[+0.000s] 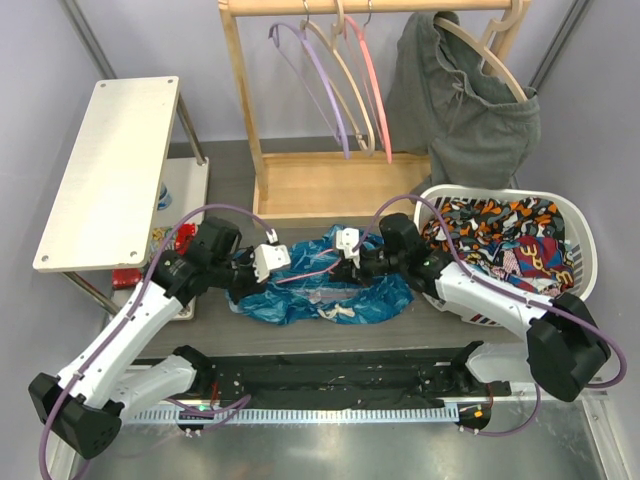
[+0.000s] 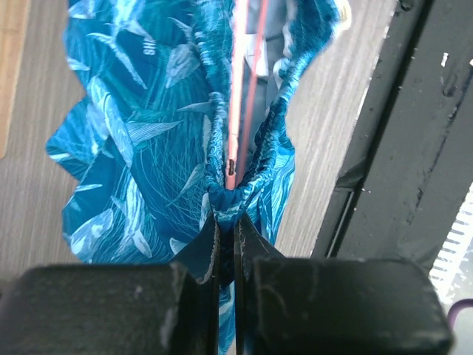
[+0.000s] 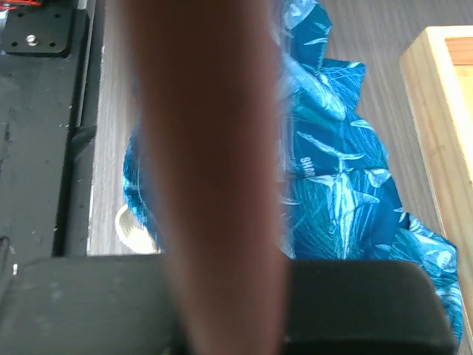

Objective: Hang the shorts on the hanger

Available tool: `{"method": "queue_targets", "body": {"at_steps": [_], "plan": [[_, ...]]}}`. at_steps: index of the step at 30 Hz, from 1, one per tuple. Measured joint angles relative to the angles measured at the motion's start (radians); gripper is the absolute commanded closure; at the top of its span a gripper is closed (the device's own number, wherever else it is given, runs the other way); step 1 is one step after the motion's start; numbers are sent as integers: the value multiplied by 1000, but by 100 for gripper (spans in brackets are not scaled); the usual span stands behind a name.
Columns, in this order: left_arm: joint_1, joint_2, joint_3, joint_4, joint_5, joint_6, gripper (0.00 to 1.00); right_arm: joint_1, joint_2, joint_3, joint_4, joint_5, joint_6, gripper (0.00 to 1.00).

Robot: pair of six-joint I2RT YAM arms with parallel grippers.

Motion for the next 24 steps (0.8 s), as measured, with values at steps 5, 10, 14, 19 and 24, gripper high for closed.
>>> {"method": "queue_targets", "body": {"at_steps": [5,10,14,19,24], "plan": [[7,-25,-5,9,-15,-10,95,9,-18,27,-58,11,-1,99],[14,-57,14,31,18,-9,78,15,-124,93,-225,51,-16,99],[26,-88,61,27,13,-3,70,13,-181,203,-405,99,-47,99],[27,-101,100,19,3,3,50,11,-187,369,-627,154,-83,99],[27,-99,150,21,2,-34,23,9,-185,517,-815,222,-73,99]]}}
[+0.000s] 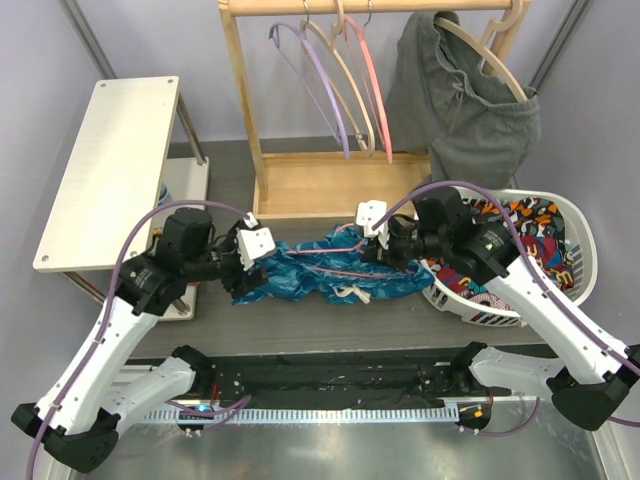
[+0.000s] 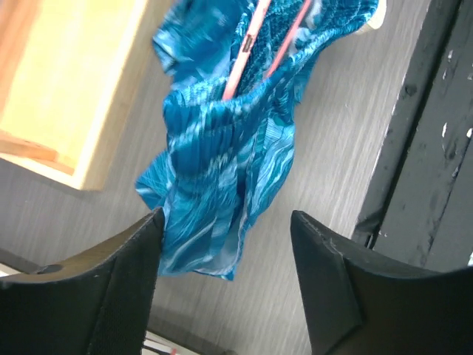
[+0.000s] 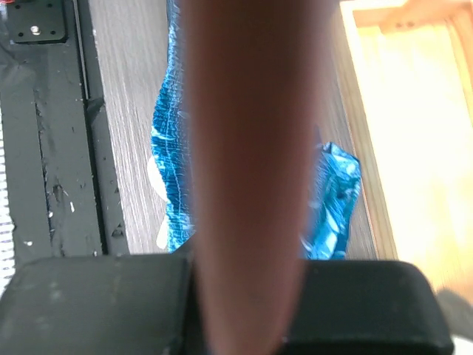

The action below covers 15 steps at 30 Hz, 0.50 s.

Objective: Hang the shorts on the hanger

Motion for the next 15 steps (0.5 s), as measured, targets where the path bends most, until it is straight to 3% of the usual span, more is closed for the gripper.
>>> {"method": "queue_targets", "body": {"at_steps": [8,15], "plan": [[0,38,140,45,-6,-77,10,-93,-37,29,-148,103,129,99],[0,69,143,60,-3,-110,5,-381,-37,31,-206,76,247,99]]}}
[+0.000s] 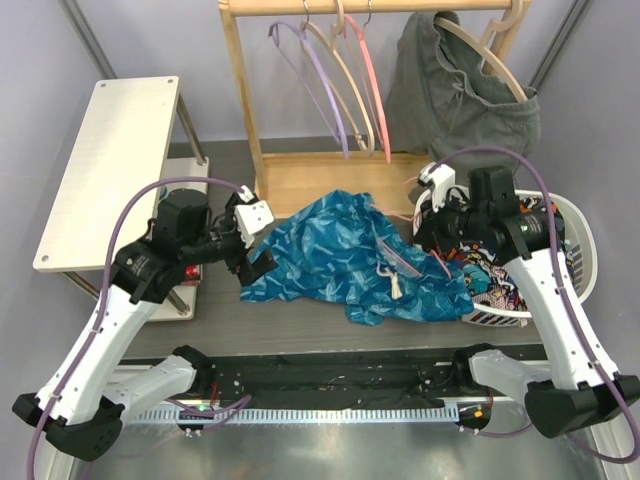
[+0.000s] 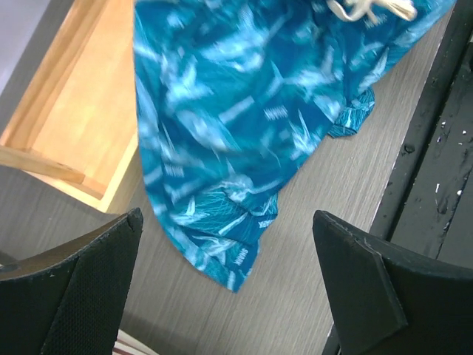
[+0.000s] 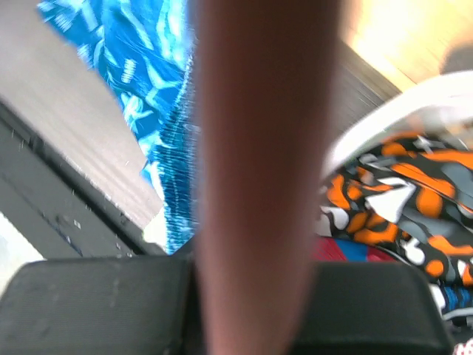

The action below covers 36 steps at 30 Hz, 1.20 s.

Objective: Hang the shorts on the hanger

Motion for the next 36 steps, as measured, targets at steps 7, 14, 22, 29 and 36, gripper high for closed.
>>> {"method": "queue_targets", "body": {"at_steps": [7,14,22,29,36], "plan": [[0,19,2,17,1,-35,4,-180,173,158,-32,-8,69,99],[0,24,9,87,39,-70,7,-220,205,276,-43,-55,8,99],[-38,89,52,180,106,-19,8,-206,-21,100,-194,-169,-246,99],[-340,153,26,246,3,85,11,-69,-94,15,-275,-227,-357,99],[-490,258,28,340,-96,139,27,214,-49,1,-151,-201,-218,99]]}}
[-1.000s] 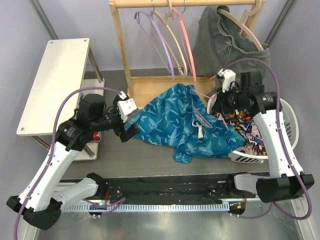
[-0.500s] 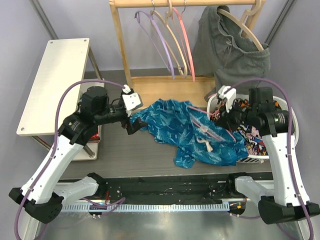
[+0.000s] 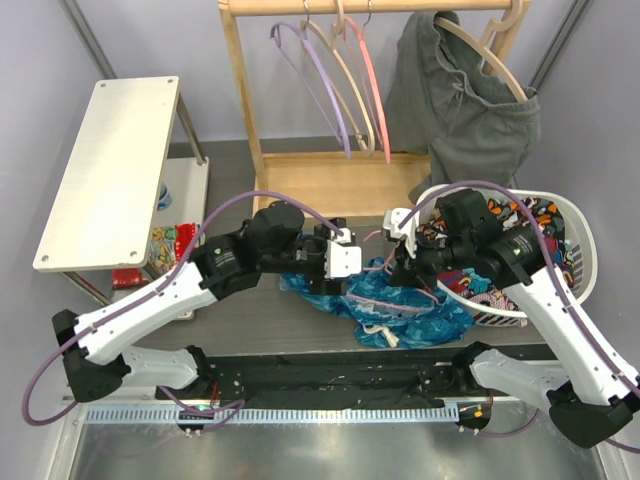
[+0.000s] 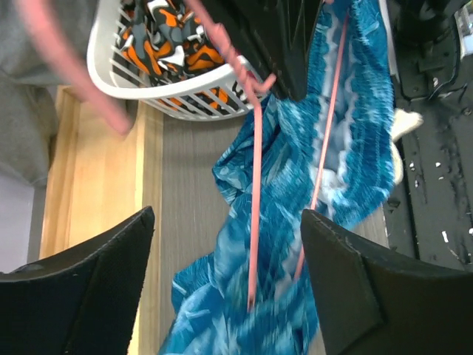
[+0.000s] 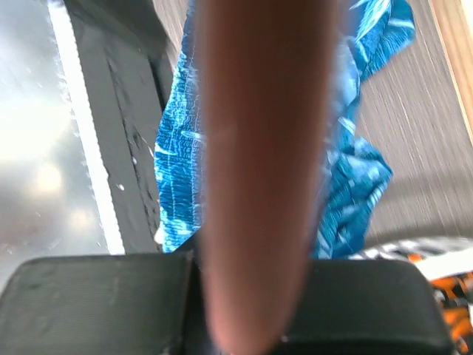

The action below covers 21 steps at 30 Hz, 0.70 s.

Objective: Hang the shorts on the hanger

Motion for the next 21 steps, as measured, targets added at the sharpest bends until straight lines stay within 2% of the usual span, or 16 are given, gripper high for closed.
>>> {"method": "queue_targets", "body": {"at_steps": [5,8,9,11,14,16,18,19,20,21], "plan": [[-18,56,-2,8,-13,8,43,66,41,0,89,21,106,99],[-20,56,-5,8,-12,3,67,76,55,0,125,37,145,99],[-20,56,-5,7,-12,0,82,79,55,0,134,39,154,99],[-22,56,-5,3,-23,0,100,80,55,0,144,40,164,99],[-21,56,-5,0,-38,-21,100,88,54,-4,148,48,176,99],[-22,56,-5,-9,-44,-31,100,90,52,-10,153,52,189,94],[-19,56,-5,-13,-44,-45,100,91,52,-13,156,52,207,63],[-10,56,-5,-16,-42,-57,100,91,52,-15,159,53,216,63],[-7,55,-6,-22,-40,-62,100,91,49,-16,165,54,231,54],[5,51,-13,-27,-32,-70,100,91,43,-18,175,58,235,50]]}}
